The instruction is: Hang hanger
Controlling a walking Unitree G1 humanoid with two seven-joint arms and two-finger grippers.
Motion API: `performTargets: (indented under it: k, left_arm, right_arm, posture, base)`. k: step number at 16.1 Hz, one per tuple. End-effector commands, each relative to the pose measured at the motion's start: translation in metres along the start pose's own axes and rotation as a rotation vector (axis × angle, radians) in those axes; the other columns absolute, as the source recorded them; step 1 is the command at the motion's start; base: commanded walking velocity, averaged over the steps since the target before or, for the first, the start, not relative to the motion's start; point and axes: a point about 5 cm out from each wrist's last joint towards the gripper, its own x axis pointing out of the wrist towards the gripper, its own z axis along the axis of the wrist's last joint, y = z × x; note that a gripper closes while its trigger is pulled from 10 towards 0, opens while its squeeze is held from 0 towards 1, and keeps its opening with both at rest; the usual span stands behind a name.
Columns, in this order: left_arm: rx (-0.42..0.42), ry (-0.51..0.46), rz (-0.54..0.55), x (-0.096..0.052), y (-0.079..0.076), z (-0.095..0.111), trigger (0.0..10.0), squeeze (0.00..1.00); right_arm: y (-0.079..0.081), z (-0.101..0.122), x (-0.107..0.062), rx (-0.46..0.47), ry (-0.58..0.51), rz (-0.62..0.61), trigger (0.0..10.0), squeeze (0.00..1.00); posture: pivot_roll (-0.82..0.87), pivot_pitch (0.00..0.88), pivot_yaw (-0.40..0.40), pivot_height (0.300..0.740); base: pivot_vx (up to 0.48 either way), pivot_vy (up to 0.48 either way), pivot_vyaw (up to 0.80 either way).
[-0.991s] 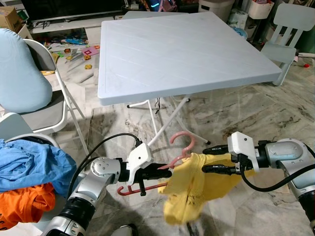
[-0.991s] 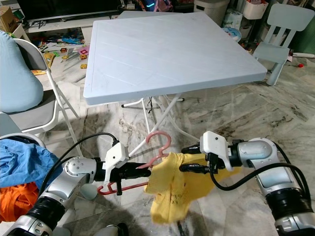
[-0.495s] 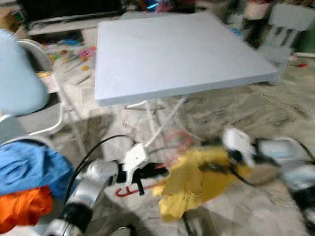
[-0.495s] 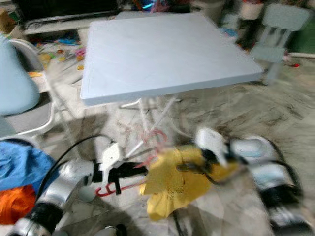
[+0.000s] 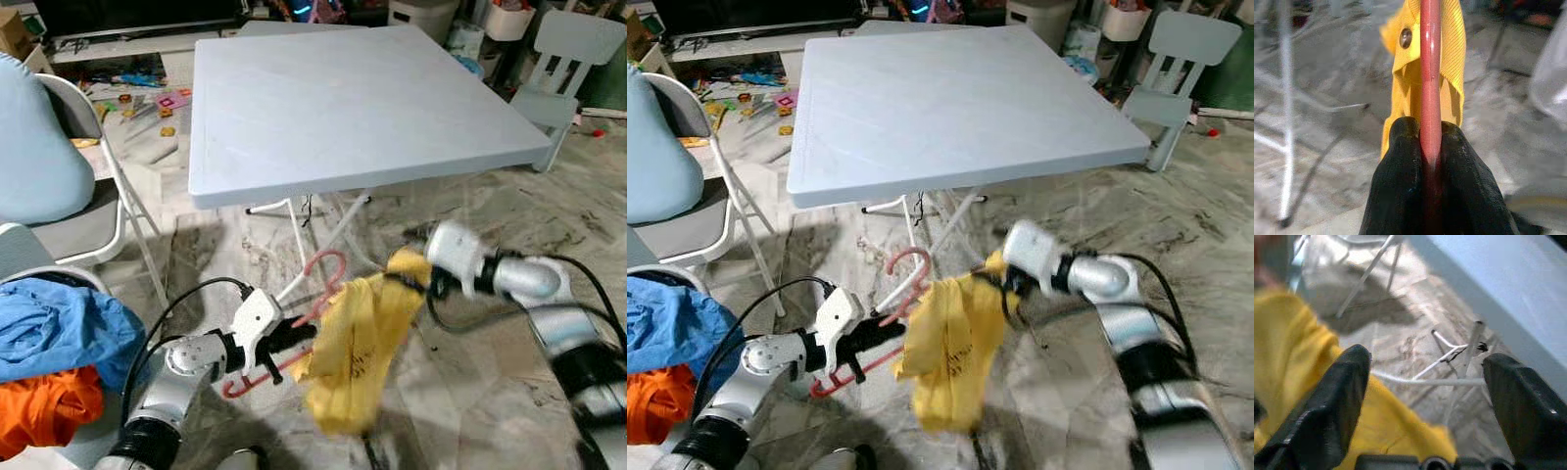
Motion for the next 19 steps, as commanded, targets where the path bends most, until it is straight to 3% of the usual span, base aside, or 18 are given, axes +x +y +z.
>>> performTargets:
  k: [1, 3, 5, 7, 11, 12, 13, 14, 16, 19]
  left_arm:
    - [0.027, -0.027, 0.089, -0.004, 0.012, 0.007, 0.0, 0.00]
    - [0.005, -0.058, 0.211, -0.004, 0.018, 0.010, 0.0, 0.00]
    - [-0.002, -0.059, 0.282, -0.002, 0.021, 0.011, 0.0, 0.00]
    - [-0.008, -0.075, 0.326, 0.001, 0.023, 0.014, 0.0, 0.00]
    - [-0.054, -0.150, 0.294, 0.024, 0.014, 0.034, 0.0, 0.00]
    - [-0.048, -0.160, 0.259, 0.029, 0.010, 0.038, 0.0, 0.00]
    - [-0.034, -0.162, 0.230, 0.034, 0.008, 0.044, 0.0, 0.00]
    - [-0.024, -0.158, 0.203, 0.037, 0.007, 0.046, 0.0, 0.00]
    - [-0.028, -0.164, 0.169, 0.039, 0.004, 0.047, 0.0, 0.00]
    - [-0.025, -0.184, 0.112, 0.039, -0.004, 0.051, 0.0, 0.00]
  right_arm:
    - [-0.006, -0.004, -0.002, 0.050, 0.018, -0.051, 10.0, 1.00]
    - [-0.011, -0.010, 0.000, 0.069, 0.057, -0.224, 10.0, 1.00]
    - [-0.011, -0.016, 0.003, 0.153, 0.064, -0.318, 10.0, 1.00]
    - [-0.003, -0.018, 0.008, 0.200, 0.063, -0.320, 10.0, 1.00]
    - [0.047, -0.022, 0.024, 0.370, 0.050, -0.133, 10.0, 1.00]
    - [0.055, -0.023, 0.025, 0.388, 0.055, -0.084, 10.0, 0.90]
    - [0.058, -0.023, 0.025, 0.384, 0.053, -0.064, 10.0, 0.42]
    - [0.056, -0.024, 0.025, 0.376, 0.057, -0.093, 10.0, 0.05]
    - [0.048, -0.022, 0.026, 0.414, 0.040, -0.175, 10.0, 0.00]
    - [0.045, -0.017, 0.031, 0.481, 0.010, -0.266, 10.0, 0.00]
  posture:
    - [0.00, 0.071, -0.004, 0.740]
    - [0.01, 0.073, 0.003, 0.740]
    - [0.01, 0.072, 0.008, 0.740]
    - [0.01, 0.071, 0.010, 0.740]
    - [0.02, 0.064, 0.025, 0.740]
    - [0.02, 0.063, 0.030, 0.740]
    - [0.01, 0.063, 0.036, 0.740]
    - [0.01, 0.061, 0.041, 0.740]
    - [0.01, 0.060, 0.047, 0.740]
    - [0.01, 0.059, 0.050, 0.740]
  base:
    - [0.000, 0.000, 0.00]
    - [0.000, 0.000, 0.00]
    - [0.000, 0.000, 0.00]
    - [0.000, 0.000, 0.00]
    - [0.000, 0.000, 0.00]
    - [0.000, 0.000, 0.00]
    - [0.000, 0.000, 0.00]
    - [0.000, 0.000, 0.00]
    - [0.000, 0.000, 0.00]
    - [0.000, 0.000, 0.00]
